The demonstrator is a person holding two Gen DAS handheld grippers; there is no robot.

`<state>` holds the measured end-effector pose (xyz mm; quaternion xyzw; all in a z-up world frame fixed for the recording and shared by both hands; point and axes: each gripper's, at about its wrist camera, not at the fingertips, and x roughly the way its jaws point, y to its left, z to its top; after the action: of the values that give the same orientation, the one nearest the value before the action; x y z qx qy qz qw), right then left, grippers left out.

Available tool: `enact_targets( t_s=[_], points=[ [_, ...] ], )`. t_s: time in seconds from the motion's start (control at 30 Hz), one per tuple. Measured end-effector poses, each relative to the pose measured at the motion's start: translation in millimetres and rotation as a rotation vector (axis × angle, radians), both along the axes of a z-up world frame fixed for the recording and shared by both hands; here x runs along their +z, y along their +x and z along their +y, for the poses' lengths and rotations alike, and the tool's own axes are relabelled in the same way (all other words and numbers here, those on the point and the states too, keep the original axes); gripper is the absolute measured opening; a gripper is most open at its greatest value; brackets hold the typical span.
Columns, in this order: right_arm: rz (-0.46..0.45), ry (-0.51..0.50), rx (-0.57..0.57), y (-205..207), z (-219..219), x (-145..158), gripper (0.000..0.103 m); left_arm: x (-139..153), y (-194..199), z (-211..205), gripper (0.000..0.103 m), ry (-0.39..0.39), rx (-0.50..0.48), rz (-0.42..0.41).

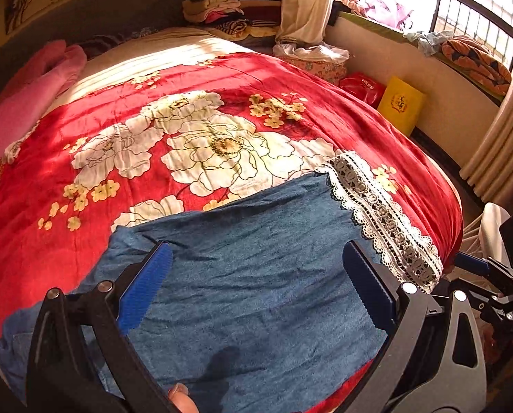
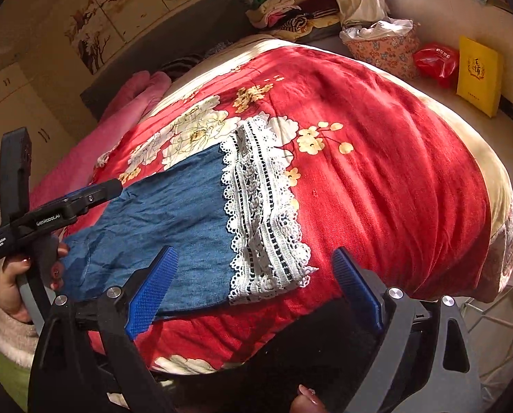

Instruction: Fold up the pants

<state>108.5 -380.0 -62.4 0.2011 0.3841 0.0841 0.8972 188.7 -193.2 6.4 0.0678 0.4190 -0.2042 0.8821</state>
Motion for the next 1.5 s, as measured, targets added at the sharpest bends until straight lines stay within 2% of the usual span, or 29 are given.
enact_targets(
  t_s=[0.17,0.57,0.67,0.73,0.8,0.93,0.97,1.0,1.07,1.1,1.17,1.23,1.37,1.5],
  points=[
    [0.034,0.016,-0.015,6,-2,-11,0.091,-14,28,-25,0.093,0.062,-0.073,0.033],
    [0.111,0.064,0.003,23,5,-33,0.091,-46,82,-69,0.093,0.128,-0.290,0.128],
    [0.104,0.078,0.010,21,7,-34,0.090,-55,92,-72,0.093,0.088,-0.313,0.176],
    [0.098,0.094,0.022,20,8,-34,0.084,-60,97,-72,0.092,0.051,-0.324,0.208],
    [0.097,0.110,0.019,20,8,-34,0.078,-64,97,-75,0.077,0.038,-0.338,0.218],
    [0.095,0.147,0.008,21,5,-36,0.064,-65,95,-81,0.067,0.045,-0.356,0.208],
    [0.094,0.159,0.005,22,5,-37,0.059,-65,97,-82,0.052,0.033,-0.364,0.212],
    [0.092,0.169,0.004,23,4,-37,0.055,-63,97,-83,0.031,0.013,-0.377,0.216],
    [0.086,0.181,0.004,24,3,-38,0.042,-64,97,-85,0.023,0.008,-0.390,0.232],
    [0.084,0.187,0.003,25,2,-38,0.039,-64,95,-86,0.017,0.011,-0.397,0.235],
    [0.072,0.218,0.006,26,0,-37,0.030,-65,93,-86,0.012,0.001,-0.405,0.240],
    [0.064,0.219,0.003,25,0,-34,0.028,-64,95,-82,0.009,-0.024,-0.394,0.245],
    [-0.008,0.197,0.022,20,9,-12,0.027,-49,96,-71,0.005,-0.087,-0.391,0.227],
    [-0.099,0.163,0.093,15,32,22,0.027,-25,94,-46,0.005,-0.181,-0.375,0.201]
  ],
)
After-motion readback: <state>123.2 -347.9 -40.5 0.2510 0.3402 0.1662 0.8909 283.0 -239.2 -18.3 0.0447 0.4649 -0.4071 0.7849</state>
